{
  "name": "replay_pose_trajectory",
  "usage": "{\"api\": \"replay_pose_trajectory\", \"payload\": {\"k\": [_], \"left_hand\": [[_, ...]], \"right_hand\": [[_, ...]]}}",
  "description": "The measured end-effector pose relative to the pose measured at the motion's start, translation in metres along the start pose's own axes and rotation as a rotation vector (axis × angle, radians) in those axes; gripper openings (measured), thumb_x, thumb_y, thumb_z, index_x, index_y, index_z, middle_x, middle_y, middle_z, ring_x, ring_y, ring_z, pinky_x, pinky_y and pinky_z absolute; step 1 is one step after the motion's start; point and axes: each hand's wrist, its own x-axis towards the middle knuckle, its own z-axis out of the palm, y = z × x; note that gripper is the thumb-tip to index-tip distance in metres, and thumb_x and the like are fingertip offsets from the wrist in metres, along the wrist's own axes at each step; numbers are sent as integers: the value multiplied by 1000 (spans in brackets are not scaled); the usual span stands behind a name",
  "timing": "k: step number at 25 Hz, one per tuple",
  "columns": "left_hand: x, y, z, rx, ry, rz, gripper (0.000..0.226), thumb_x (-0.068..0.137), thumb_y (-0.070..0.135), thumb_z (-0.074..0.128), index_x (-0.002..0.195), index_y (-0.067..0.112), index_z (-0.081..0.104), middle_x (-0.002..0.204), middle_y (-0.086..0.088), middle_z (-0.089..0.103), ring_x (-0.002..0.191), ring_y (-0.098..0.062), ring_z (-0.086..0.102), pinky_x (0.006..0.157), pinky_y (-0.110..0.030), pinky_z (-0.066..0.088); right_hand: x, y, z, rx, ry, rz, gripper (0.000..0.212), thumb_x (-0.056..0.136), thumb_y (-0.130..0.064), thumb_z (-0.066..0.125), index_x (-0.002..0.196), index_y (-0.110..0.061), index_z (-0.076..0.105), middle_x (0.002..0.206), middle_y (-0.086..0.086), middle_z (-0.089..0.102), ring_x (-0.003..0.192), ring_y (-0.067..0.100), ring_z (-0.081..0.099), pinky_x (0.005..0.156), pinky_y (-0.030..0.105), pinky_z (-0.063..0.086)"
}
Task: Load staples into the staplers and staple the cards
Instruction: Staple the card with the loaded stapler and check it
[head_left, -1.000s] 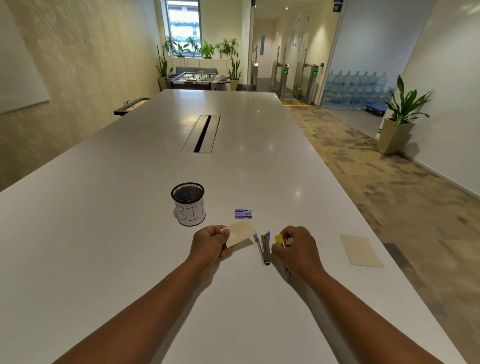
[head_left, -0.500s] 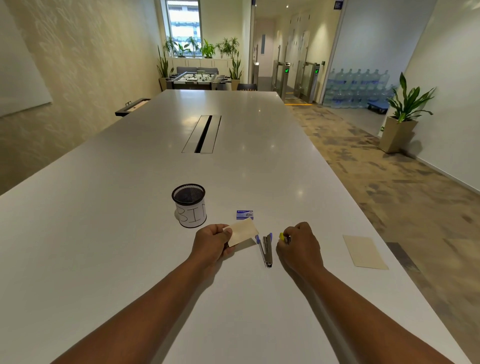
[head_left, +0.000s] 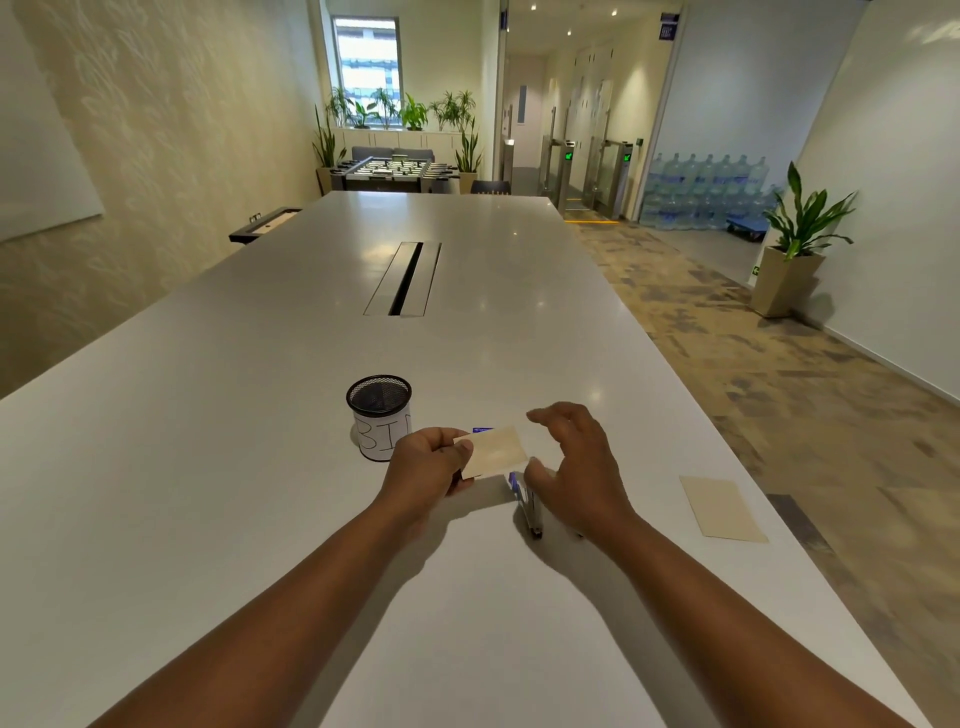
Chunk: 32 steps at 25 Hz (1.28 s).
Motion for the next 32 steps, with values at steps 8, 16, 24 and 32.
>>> {"api": "replay_pose_trajectory", "payload": {"k": [8,16,24,32], "left_hand": [[-32,45,1,24,-44,155,8,96,15,66,99,16,73,87,-9,73,78,-21,72,63,-24,60],[-60,59,11,-59,-154,200,23,94,21,71,117,21,67,116,-15,70,97,-18,68,89,-37,54],[-72,72,8,-134,-116,226,16,95,7,67,105,17,73,100,-10,79,84,-15,73,67,-20,57],[-74,88,10,-248,-33,75,16,94,3,64,96,15,75,90,-14,69,60,-16,63,48,-21,52]], "right_hand": [[-11,-55,-15,-243,145,-376,20,83,-18,75,103,-22,77,106,-2,72,98,25,62,76,37,49],[-16,-99,-31,836,95,388,15,85,-12,73,98,-19,68,87,3,75,84,28,75,71,40,63],[-15,-109,-55,991,30,511,9,93,-14,59,97,-13,67,80,3,76,62,11,68,52,24,52],[-14,-110,-63,992,31,405,25,90,-3,56,85,-19,75,65,5,65,55,15,58,52,26,51]]}}
